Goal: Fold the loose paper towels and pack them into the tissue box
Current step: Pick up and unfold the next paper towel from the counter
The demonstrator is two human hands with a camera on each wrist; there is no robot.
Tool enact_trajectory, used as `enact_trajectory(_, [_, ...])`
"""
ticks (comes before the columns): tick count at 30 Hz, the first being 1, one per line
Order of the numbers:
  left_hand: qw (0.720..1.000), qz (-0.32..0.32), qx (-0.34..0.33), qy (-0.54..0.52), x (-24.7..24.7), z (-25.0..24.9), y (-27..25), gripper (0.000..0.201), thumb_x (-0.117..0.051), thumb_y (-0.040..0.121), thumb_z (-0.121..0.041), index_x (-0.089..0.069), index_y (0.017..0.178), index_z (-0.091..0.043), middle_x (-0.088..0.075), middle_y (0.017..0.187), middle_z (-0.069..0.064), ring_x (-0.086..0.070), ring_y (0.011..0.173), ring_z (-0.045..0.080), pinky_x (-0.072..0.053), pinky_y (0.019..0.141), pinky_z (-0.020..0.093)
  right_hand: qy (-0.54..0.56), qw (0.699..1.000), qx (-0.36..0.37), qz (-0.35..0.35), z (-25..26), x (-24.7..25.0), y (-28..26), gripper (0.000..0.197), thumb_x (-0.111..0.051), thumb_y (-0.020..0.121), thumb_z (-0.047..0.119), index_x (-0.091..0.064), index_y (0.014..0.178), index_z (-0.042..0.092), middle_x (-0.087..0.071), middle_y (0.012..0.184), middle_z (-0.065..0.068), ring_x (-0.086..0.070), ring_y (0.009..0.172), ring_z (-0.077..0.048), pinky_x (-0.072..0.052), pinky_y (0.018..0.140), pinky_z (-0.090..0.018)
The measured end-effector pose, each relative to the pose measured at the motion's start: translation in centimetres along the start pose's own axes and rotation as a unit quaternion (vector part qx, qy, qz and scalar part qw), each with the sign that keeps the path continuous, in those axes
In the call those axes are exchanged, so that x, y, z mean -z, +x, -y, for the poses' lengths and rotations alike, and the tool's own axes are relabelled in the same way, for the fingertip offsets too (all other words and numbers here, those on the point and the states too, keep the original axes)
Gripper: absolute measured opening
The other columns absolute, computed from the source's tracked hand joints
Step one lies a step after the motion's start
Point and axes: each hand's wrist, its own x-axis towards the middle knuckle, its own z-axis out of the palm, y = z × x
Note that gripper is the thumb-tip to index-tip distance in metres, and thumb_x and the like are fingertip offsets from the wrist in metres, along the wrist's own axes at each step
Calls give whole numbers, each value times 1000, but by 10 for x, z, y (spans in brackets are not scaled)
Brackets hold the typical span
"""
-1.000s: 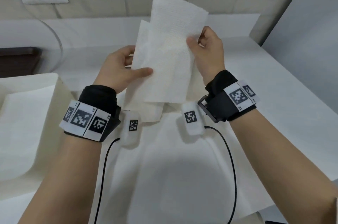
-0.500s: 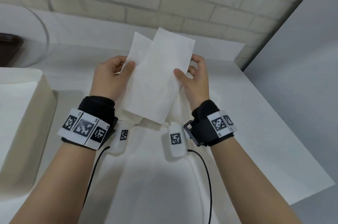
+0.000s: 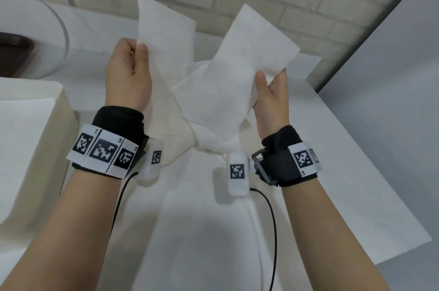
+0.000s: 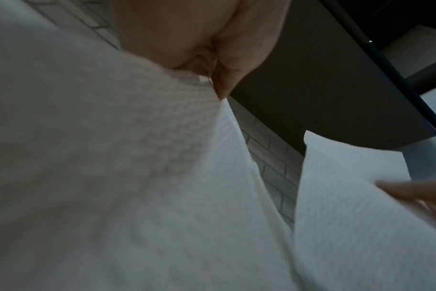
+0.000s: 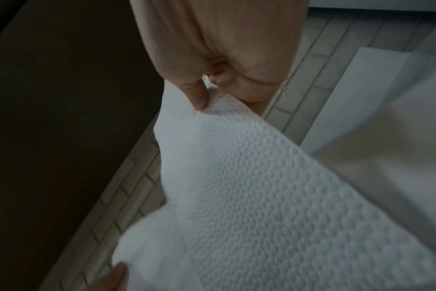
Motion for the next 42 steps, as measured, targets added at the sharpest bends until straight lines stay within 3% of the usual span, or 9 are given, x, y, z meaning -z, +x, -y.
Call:
enact_trajectory(8, [996,76,-30,-35,-2,-22,-10,18,-32,101,-16,-50,99,-20,-48,80,-15,-46,68,-14,-36,67,3,42,989,-71,120,23,-31,12,18,-39,98,7,-55,105,12,-63,99,1,-62,88,-8,-52,79,-18])
enact_trajectory(12, [986,111,40,-114,-9,-23,-20,23,-34,101,-17,-56,101,-17,-59,89,-12,-55,83,0,-43,78,15,-24,980,-146,133,2,-57,18,31,-40,98,11,-47,126,1,-60,119,-12,-59,109,-25,-45,100,-39])
enact_trajectory(17, [987,123,64,-82,-13,-13,-29,23,-46,97,-30,-52,115,-17,-57,101,-18,-54,85,-16,-38,69,-1,-90,978,-152,114,-19,-73,17,26,-42,97,19,-47,119,7,-58,124,-12,-56,113,-26,-43,101,-47])
enact_trajectory(21, [995,90,46,21,-6,2,-24,34,-50,93,-10,-49,126,-4,-56,114,1,-50,101,11,-35,72,10,-189,966,-130,118,-19,-57,18,11,-46,94,14,-42,104,15,-52,97,0,-52,87,-12,-45,80,-19])
enact_trajectory(23, [995,57,75,11,2,7,-20,33,-49,94,-11,-50,126,-4,-54,109,-1,-48,100,9,-34,74,10,-316,928,-149,132,-21,-37,18,28,-52,91,15,-42,117,11,-50,106,-2,-51,95,-15,-38,77,-16])
enact_trajectory(27, [993,35,117,-3,9,14,-16,32,-44,96,-14,-51,127,-6,-54,108,-4,-51,101,11,-38,80,17,-580,723,-228,299,-28,-12,6,60,-64,83,36,-36,131,13,-47,126,-5,-48,103,-21,-36,80,-25])
enact_trajectory(29, [991,31,128,-4,9,17,-14,32,-42,97,-14,-51,127,-6,-53,108,-4,-51,100,11,-37,76,15,-616,681,-224,327,-36,-13,-1,66,-67,79,41,-34,132,17,-44,128,-6,-47,106,-22,-41,83,-30])
enact_trajectory(35, [988,-6,152,-23,18,17,-10,33,-39,96,-13,-51,126,-7,-55,108,-1,-53,101,14,-40,78,17,-675,647,-230,271,-56,-10,-3,88,-69,74,50,-22,139,14,-32,136,-16,-32,126,-35,-38,96,-42])
enact_trajectory(42, [987,-11,138,-82,25,11,2,43,-38,85,0,-50,125,-10,-59,114,-1,-57,106,14,-48,88,20,-653,694,-222,207,-55,-5,6,92,-74,67,54,-28,134,13,-40,132,-10,-36,126,-29,-30,104,-45])
